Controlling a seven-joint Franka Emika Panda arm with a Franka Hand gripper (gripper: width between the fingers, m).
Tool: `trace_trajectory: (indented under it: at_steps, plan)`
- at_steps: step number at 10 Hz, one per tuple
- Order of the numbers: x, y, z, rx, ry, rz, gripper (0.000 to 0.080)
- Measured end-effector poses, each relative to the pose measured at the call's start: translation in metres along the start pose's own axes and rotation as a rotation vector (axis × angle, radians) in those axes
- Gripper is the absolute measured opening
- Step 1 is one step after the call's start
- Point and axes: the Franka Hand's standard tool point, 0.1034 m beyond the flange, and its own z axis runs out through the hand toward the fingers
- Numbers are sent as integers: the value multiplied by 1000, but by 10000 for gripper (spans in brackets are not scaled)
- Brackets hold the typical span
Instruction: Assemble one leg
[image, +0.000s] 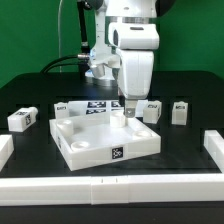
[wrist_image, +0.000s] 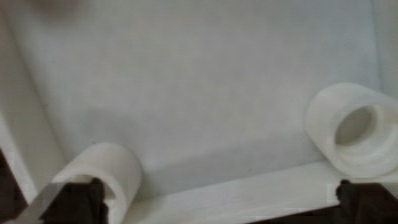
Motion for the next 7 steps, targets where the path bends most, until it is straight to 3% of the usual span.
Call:
trace_trajectory:
  at_steps: [1, 4, 7]
  plan:
    - [-3, -1, 0, 14, -6, -9, 650]
    - [-36, -35, 11, 61, -2, -90, 650]
    - [-52, -62, 32, 116, 18, -87, 650]
